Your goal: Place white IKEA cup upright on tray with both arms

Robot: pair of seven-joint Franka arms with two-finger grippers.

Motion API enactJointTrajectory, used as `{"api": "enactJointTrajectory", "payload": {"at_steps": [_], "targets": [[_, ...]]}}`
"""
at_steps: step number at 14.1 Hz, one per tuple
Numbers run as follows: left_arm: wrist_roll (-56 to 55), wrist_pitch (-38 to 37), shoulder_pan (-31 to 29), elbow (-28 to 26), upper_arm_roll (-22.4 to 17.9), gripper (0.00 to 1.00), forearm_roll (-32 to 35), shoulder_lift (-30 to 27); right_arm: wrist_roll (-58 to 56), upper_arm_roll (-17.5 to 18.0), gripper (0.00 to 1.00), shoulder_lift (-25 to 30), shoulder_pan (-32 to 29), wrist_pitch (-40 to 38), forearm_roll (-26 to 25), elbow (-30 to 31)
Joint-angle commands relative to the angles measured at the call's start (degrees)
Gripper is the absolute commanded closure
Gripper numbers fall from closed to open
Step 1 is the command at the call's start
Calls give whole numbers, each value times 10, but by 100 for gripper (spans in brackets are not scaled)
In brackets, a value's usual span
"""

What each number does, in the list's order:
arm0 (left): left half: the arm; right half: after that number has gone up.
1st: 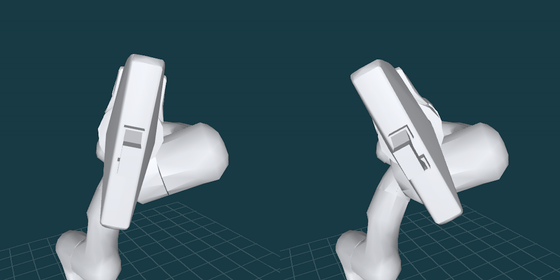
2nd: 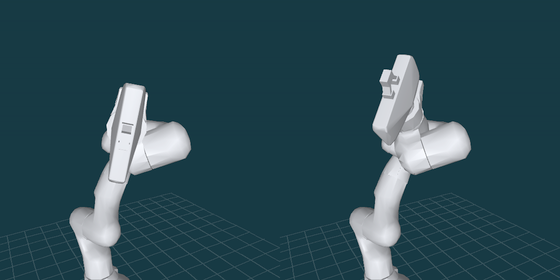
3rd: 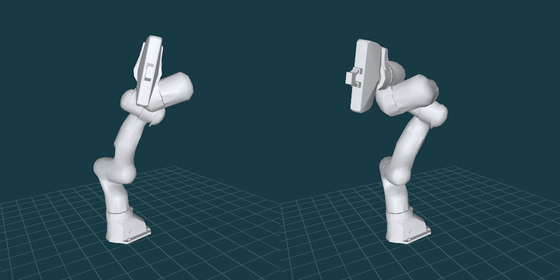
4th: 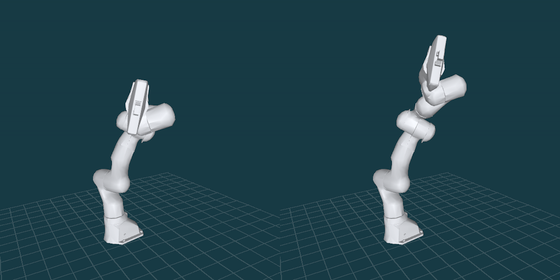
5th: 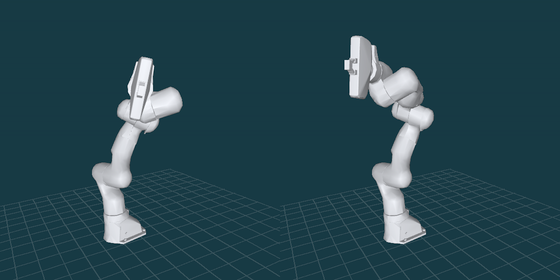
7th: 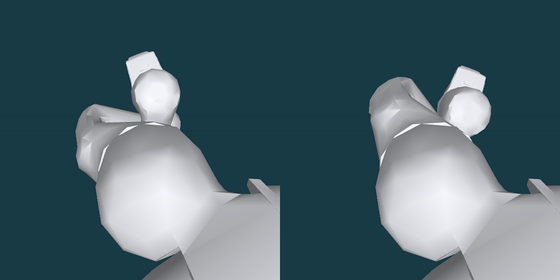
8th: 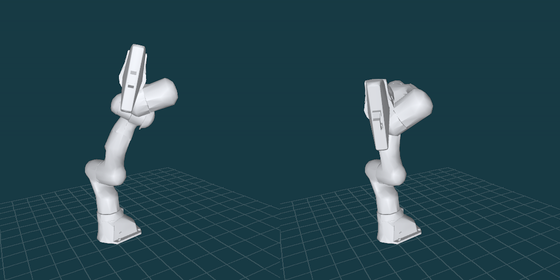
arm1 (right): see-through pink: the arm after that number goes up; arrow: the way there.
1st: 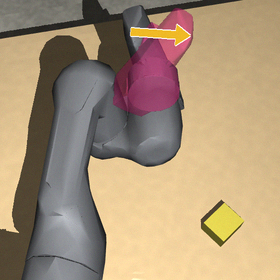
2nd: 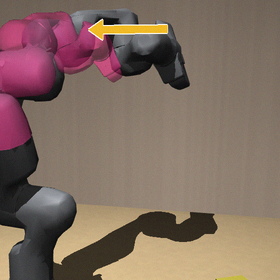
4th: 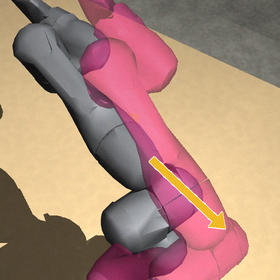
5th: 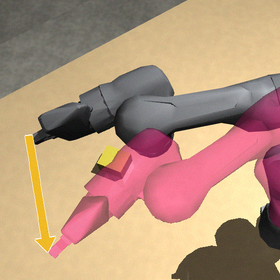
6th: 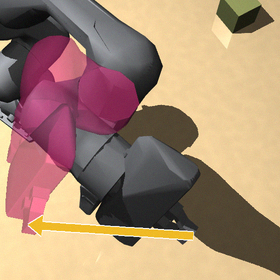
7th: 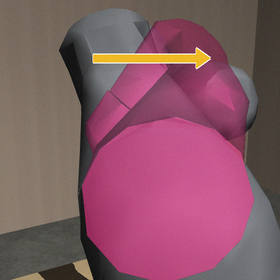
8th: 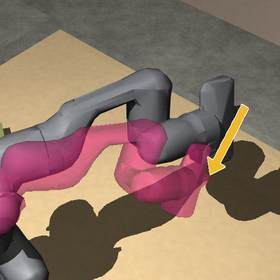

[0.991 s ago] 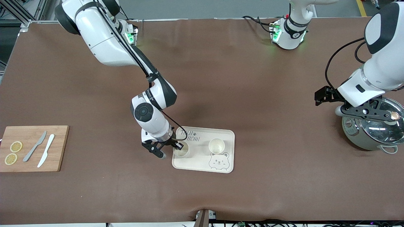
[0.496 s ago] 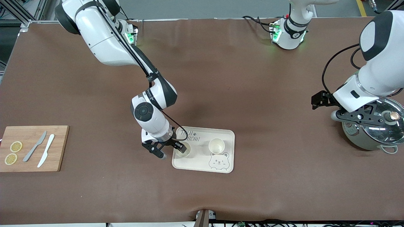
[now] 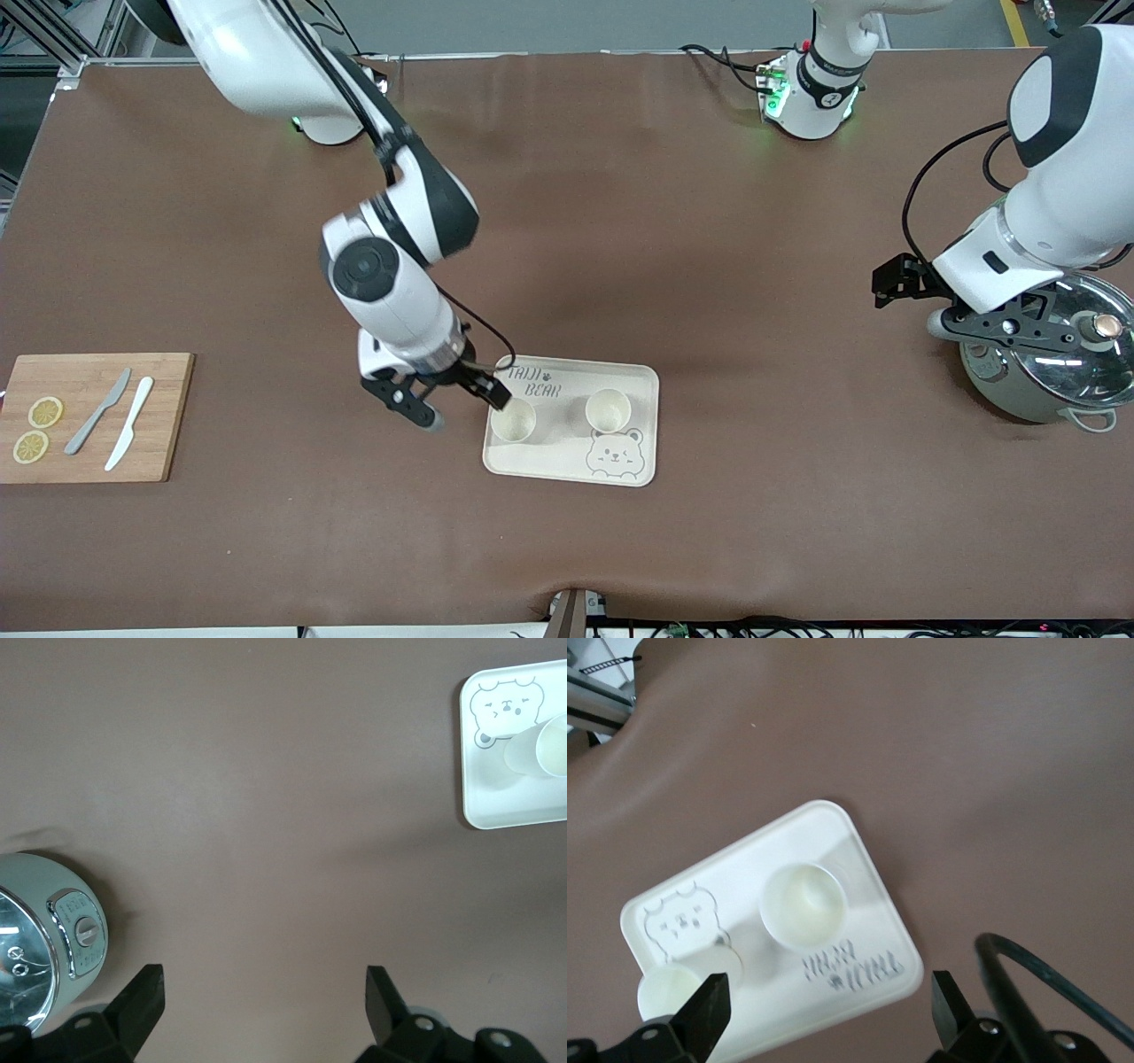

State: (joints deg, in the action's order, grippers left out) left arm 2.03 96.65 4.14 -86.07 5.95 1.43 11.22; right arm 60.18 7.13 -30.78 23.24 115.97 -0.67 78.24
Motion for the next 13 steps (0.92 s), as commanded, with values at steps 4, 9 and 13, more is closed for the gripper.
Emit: {"api": "enactJointTrajectory", "payload": {"at_steps": [4, 9, 13], "targets": [[-5, -1, 0, 10, 3, 0, 14, 4, -167, -4, 0, 226, -50, -281, 1, 67], [-5, 21, -1, 8, 3, 0, 17, 4, -426, -4, 0, 354, -192, -349, 1, 153], [-5, 23, 0, 9, 3, 0, 17, 9, -572, -4, 0, 360, -324, -325, 9, 171]]}}
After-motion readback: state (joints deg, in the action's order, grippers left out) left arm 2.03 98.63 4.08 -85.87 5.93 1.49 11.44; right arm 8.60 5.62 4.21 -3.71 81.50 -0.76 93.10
